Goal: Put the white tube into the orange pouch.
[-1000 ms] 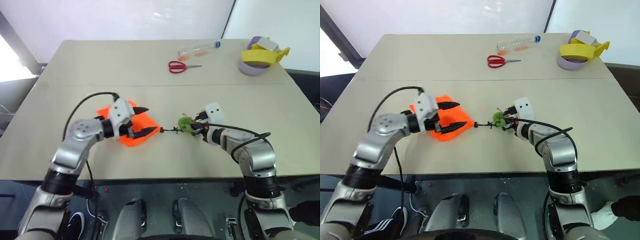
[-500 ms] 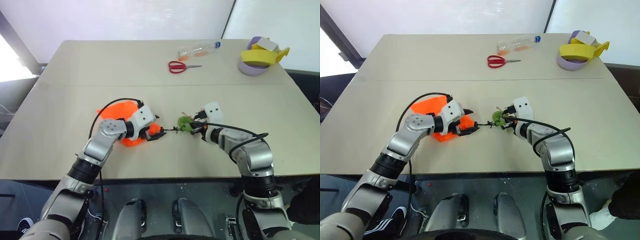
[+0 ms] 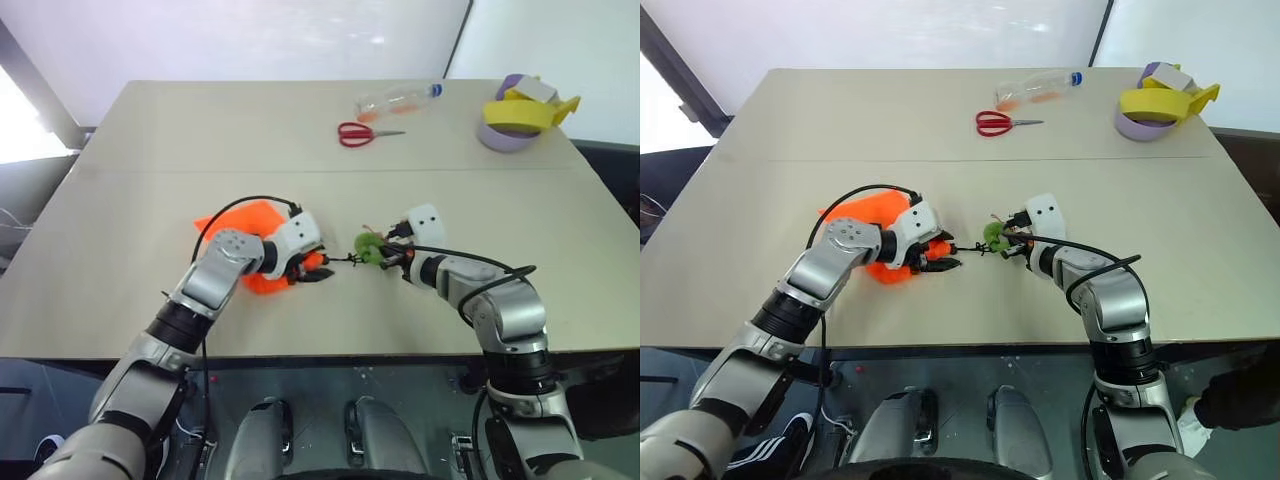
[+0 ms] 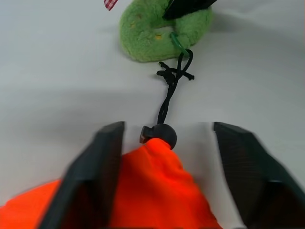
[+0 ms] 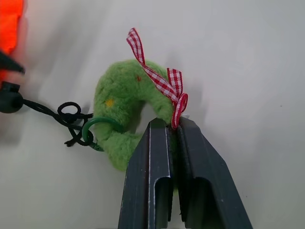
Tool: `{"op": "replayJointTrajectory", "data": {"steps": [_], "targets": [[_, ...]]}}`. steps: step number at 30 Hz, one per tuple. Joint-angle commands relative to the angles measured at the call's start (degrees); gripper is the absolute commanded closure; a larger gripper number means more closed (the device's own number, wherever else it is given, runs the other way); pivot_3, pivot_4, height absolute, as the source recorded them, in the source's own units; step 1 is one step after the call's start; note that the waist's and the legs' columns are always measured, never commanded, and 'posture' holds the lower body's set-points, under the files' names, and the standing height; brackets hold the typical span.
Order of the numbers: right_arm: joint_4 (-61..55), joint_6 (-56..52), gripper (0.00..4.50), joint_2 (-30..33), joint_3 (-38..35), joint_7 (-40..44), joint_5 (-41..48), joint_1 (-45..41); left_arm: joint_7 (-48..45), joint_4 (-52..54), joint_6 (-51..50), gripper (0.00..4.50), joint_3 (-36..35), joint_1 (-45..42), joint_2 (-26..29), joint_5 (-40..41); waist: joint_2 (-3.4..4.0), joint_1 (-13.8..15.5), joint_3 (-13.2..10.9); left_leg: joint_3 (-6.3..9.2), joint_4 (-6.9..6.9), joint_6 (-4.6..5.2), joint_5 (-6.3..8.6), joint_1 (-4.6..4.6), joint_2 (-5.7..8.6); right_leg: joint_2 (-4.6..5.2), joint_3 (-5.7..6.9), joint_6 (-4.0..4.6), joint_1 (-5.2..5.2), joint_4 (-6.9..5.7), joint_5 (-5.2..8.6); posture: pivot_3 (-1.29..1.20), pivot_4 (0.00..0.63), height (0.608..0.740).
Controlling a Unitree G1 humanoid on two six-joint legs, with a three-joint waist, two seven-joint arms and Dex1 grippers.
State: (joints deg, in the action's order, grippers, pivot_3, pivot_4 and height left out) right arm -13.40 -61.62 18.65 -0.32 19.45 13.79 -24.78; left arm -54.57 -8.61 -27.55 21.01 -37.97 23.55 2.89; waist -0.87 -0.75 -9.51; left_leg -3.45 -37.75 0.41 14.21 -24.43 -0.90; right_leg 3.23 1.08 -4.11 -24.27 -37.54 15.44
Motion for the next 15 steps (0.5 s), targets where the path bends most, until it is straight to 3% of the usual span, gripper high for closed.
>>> {"op": "replayJointTrajectory", "data": {"steps": [1,3,8,15], "targets": [[-2.4,0.2,4.50,0.4,-0.3,-0.1,0.6,-1.0,-0.8,1.0,-1.6,3.63,0.9,0.4,0.0,-0.2,0.00,0.0,0.0,0.00,-0.02,0.00,0.00,0.00,0.00,0.00,0.00,0.00,0.01,0.00,0.00,0.00,0.150,0.740],[-2.3,0.2,4.50,0.4,-0.4,-0.2,0.6,-1.0,-0.7,0.8,-1.8,4.48,0.6,0.5,0.1,-0.3,0.00,0.0,0.0,0.01,-0.06,0.00,0.00,0.01,0.00,0.01,0.00,0.00,0.06,-0.01,0.00,0.00,0.150,0.740],[-1.7,0.5,4.50,0.8,-1.7,-0.3,0.8,-1.8,0.8,0.7,-1.0,4.48,-0.1,0.7,0.6,-1.0,0.00,0.0,0.0,0.03,-0.19,0.00,0.00,0.01,-0.01,0.01,-0.01,0.00,0.07,-0.09,0.00,0.00,0.150,0.740],[1.0,3.3,4.50,4.6,-8.0,-0.4,1.0,-2.6,1.2,5.9,5.7,4.48,-0.2,4.6,6.1,-3.6,0.00,-0.2,0.0,0.03,-0.21,0.04,-0.02,0.03,-0.04,0.02,-0.05,0.01,0.05,-0.14,-0.01,0.00,0.150,0.740]]}}
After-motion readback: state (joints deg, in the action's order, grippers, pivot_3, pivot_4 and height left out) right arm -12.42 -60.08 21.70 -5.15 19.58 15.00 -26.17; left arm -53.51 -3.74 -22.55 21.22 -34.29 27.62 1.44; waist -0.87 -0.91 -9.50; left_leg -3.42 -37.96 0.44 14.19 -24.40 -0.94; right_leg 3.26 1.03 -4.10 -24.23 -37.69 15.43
